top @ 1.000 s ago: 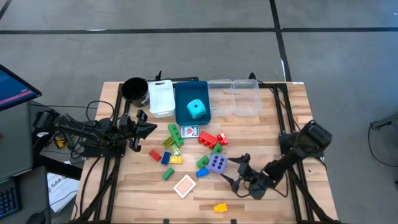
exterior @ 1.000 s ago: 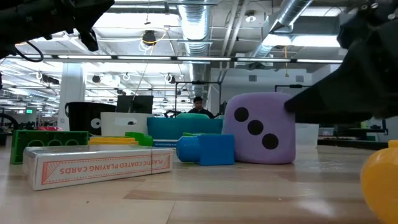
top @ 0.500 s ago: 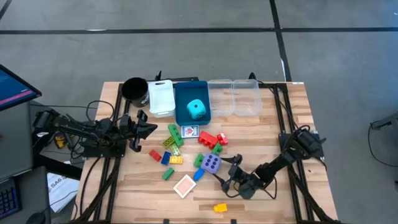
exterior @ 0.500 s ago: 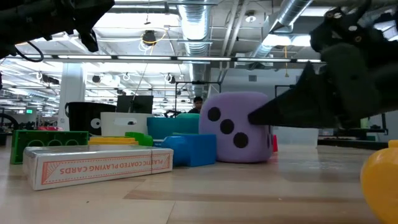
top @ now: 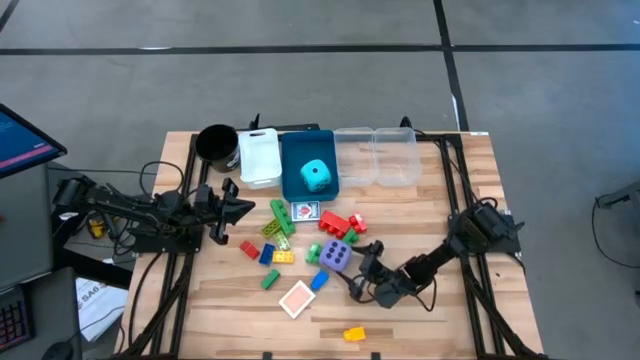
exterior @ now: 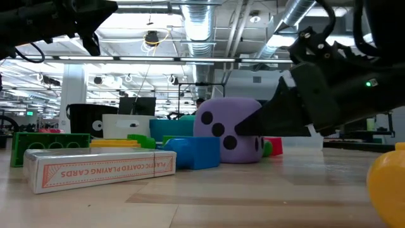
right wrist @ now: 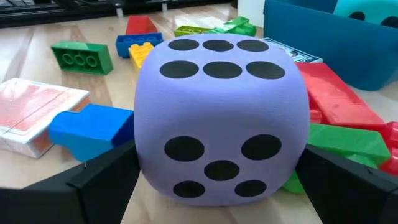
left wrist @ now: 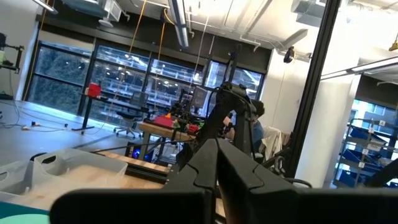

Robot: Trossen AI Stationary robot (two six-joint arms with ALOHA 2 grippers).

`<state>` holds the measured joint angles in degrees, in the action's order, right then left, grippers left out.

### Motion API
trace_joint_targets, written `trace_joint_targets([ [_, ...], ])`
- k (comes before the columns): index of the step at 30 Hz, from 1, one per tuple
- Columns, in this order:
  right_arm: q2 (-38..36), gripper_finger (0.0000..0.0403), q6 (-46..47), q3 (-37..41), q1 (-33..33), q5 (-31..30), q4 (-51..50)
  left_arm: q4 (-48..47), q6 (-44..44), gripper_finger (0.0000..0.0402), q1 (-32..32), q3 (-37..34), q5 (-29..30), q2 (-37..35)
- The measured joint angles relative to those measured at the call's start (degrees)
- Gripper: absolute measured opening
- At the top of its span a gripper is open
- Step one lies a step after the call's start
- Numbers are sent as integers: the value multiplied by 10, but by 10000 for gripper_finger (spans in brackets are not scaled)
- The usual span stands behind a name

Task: Pick & Place Toys
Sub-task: Put the purple dice into the blue bin

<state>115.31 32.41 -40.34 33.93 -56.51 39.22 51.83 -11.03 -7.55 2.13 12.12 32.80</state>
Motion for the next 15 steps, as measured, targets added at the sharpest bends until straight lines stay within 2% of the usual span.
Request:
trace_joint_targets([
  [15, 0, 351, -17, 0, -1, -5, 2, 0, 0, 3, 0, 0, 0, 0],
])
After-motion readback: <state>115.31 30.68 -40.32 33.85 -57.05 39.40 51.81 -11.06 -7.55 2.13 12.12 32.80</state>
